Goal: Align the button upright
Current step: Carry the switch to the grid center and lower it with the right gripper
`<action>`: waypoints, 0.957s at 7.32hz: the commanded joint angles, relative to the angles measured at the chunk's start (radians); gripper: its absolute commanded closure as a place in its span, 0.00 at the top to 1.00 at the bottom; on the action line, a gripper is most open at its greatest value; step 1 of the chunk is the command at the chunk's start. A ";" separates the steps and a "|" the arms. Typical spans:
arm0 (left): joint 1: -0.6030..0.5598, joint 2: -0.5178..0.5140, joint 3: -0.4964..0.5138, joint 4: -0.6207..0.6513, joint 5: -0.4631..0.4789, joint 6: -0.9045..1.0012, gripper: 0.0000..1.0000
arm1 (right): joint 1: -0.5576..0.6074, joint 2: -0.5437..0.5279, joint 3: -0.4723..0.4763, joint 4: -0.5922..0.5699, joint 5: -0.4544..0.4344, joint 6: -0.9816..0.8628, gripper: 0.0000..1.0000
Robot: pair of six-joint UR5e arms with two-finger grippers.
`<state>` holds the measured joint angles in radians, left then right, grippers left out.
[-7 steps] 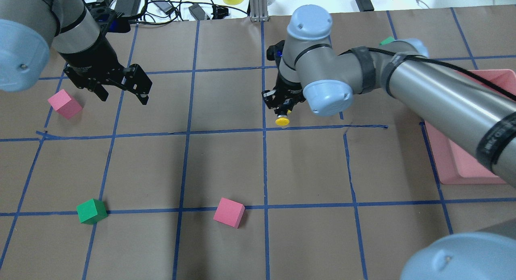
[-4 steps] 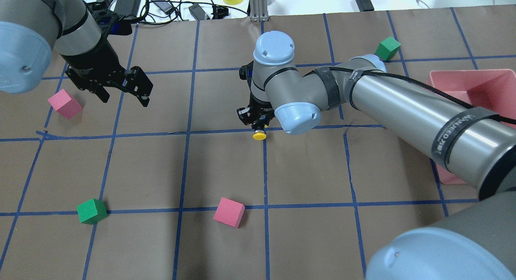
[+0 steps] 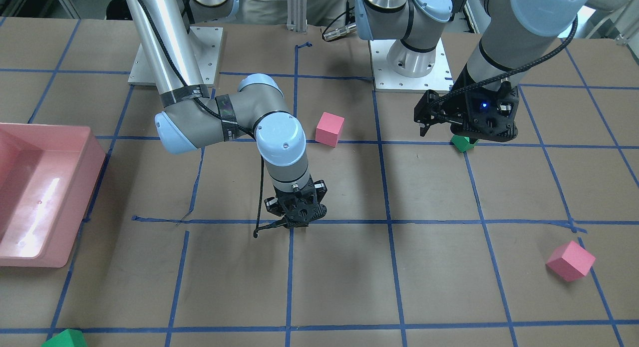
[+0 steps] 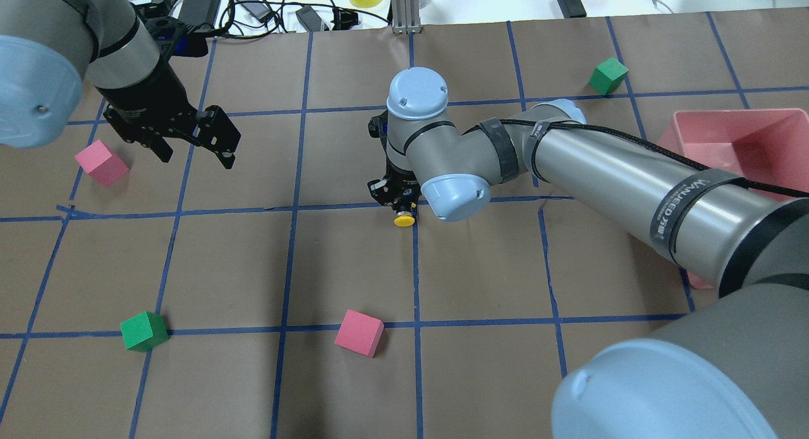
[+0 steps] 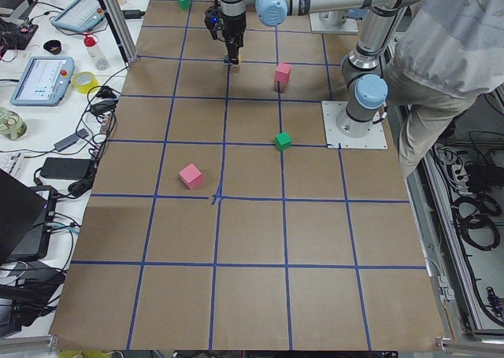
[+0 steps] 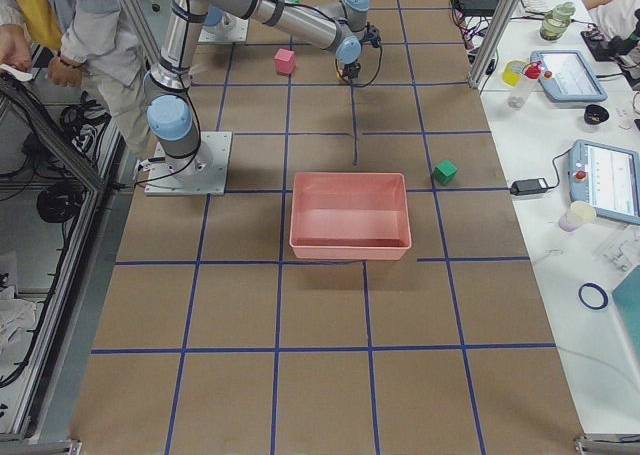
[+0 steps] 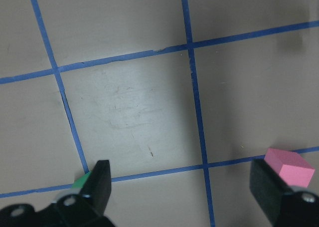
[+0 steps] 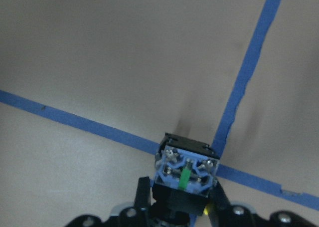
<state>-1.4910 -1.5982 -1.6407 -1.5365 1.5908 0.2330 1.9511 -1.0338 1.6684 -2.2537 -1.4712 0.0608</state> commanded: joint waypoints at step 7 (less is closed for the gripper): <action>0.002 -0.005 -0.027 0.002 0.003 -0.026 1.00 | -0.001 -0.060 0.008 0.019 0.012 -0.012 0.99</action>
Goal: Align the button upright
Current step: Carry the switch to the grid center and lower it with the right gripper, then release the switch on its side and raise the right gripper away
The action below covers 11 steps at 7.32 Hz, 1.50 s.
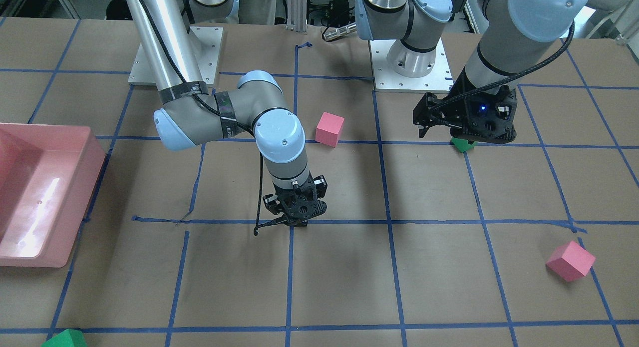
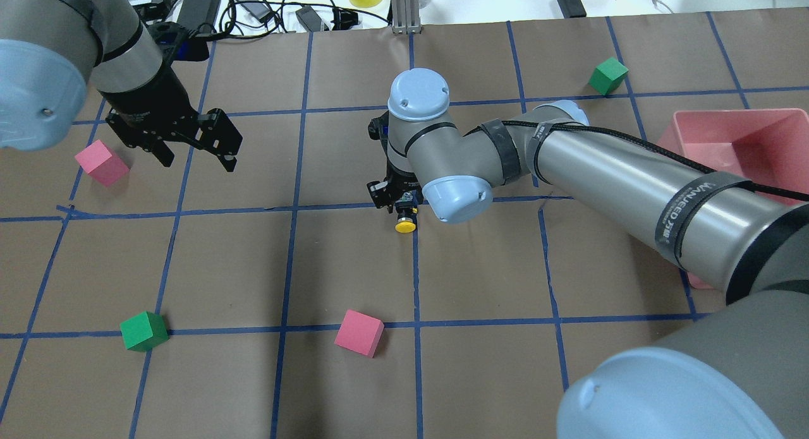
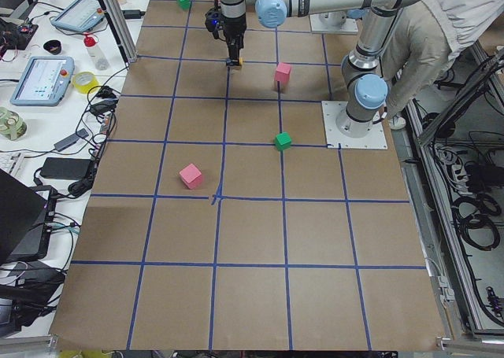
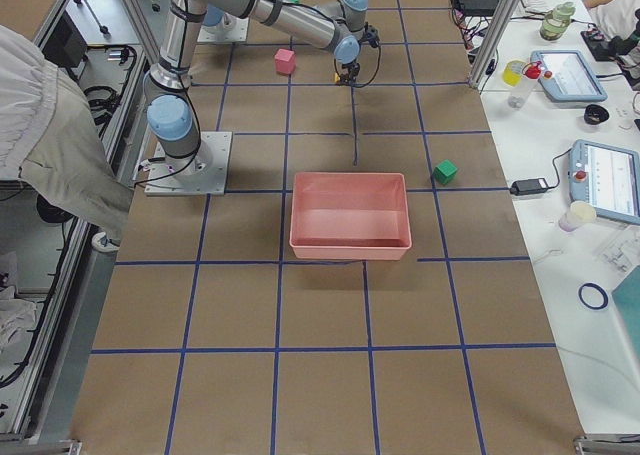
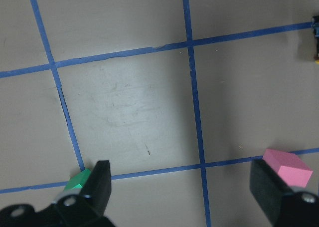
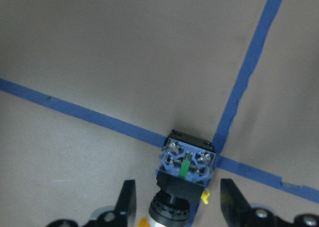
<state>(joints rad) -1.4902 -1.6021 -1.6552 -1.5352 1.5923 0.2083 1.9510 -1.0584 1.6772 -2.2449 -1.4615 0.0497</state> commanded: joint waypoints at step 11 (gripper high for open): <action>-0.015 -0.030 -0.120 0.297 -0.092 0.012 1.00 | -0.373 -0.483 -0.142 0.665 -0.049 -0.071 1.00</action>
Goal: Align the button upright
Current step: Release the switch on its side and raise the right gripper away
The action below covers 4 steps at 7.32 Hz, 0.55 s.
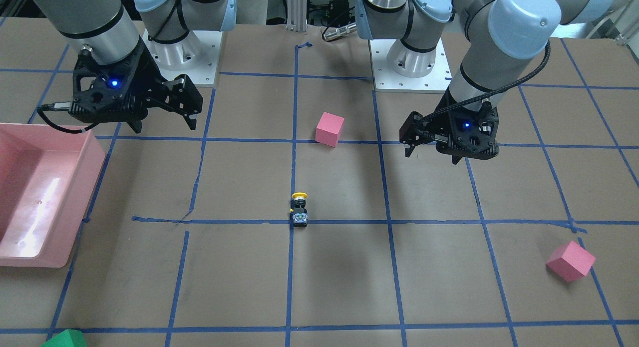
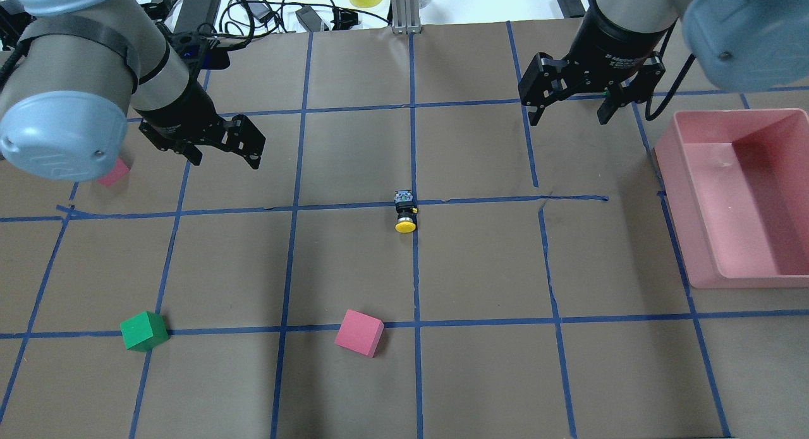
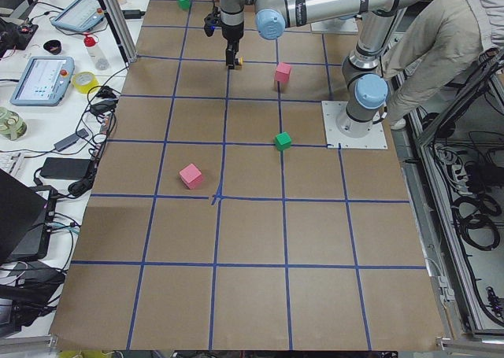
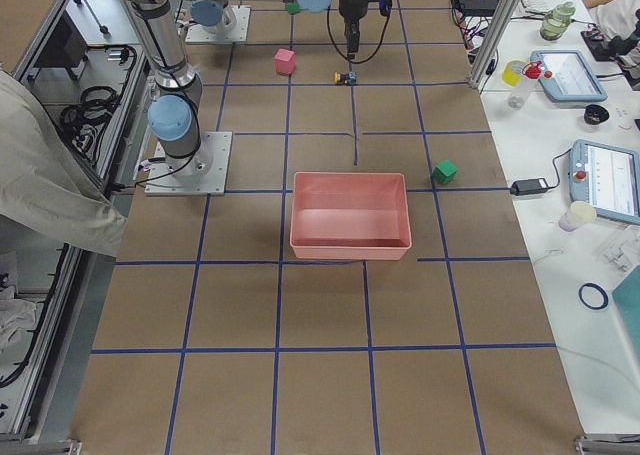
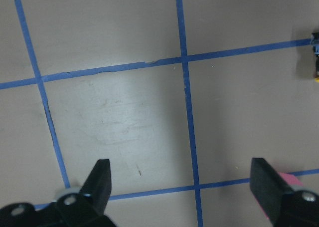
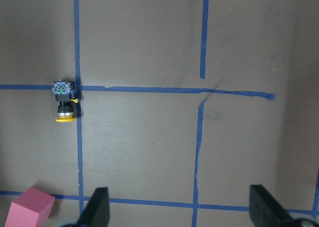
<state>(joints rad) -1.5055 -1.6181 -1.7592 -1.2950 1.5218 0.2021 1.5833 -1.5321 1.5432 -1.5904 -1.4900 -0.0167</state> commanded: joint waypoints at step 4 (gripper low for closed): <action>-0.082 -0.040 -0.069 0.232 -0.055 -0.259 1.00 | 0.010 -0.031 0.003 0.012 -0.101 0.009 1.00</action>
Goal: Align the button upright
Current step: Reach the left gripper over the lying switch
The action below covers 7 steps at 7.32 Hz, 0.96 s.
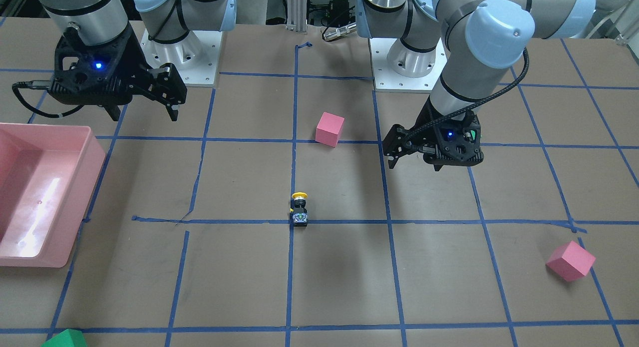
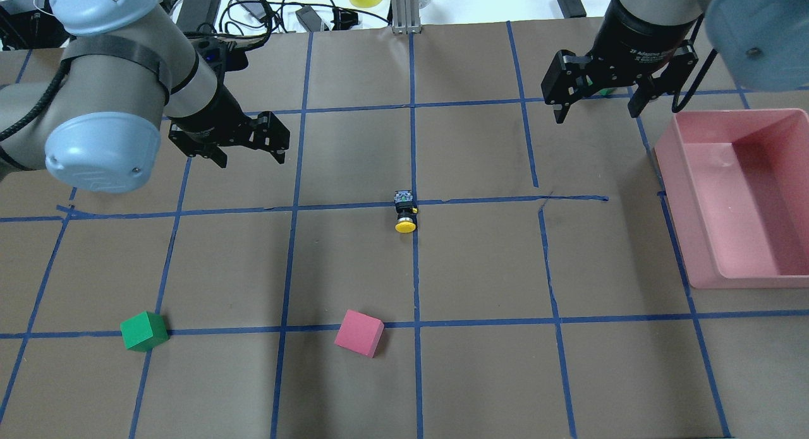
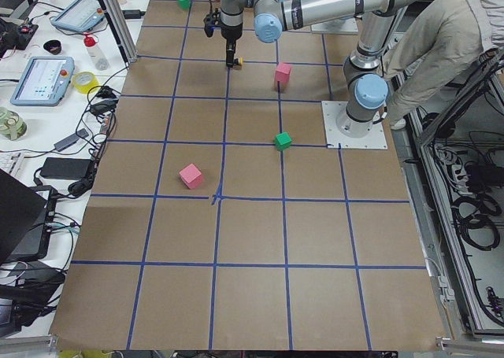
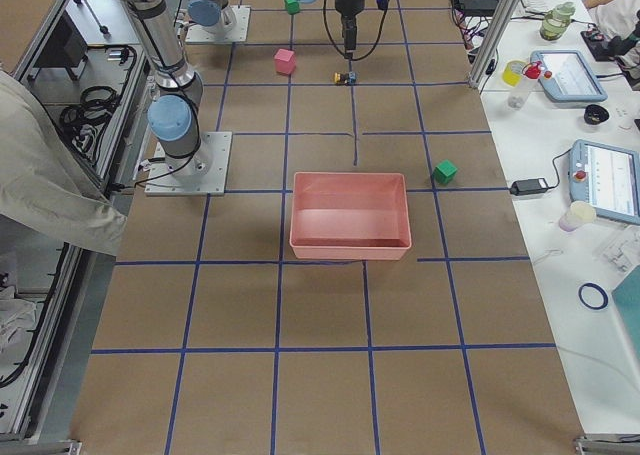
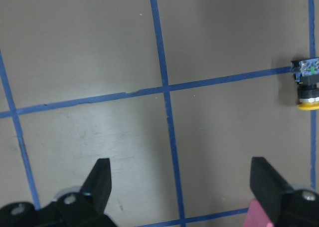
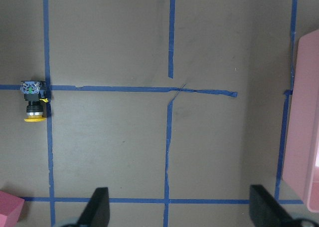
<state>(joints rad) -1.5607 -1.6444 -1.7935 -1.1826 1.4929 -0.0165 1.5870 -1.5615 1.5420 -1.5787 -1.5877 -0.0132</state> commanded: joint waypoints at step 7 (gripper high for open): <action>-0.306 -0.207 -0.279 0.848 0.085 -0.128 0.97 | 0.007 0.005 0.027 -0.001 0.006 0.004 1.00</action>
<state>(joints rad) -1.8098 -1.8009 -2.0697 -0.3816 1.5144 -0.1318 1.5939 -1.5575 1.5650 -1.5794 -1.5822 -0.0087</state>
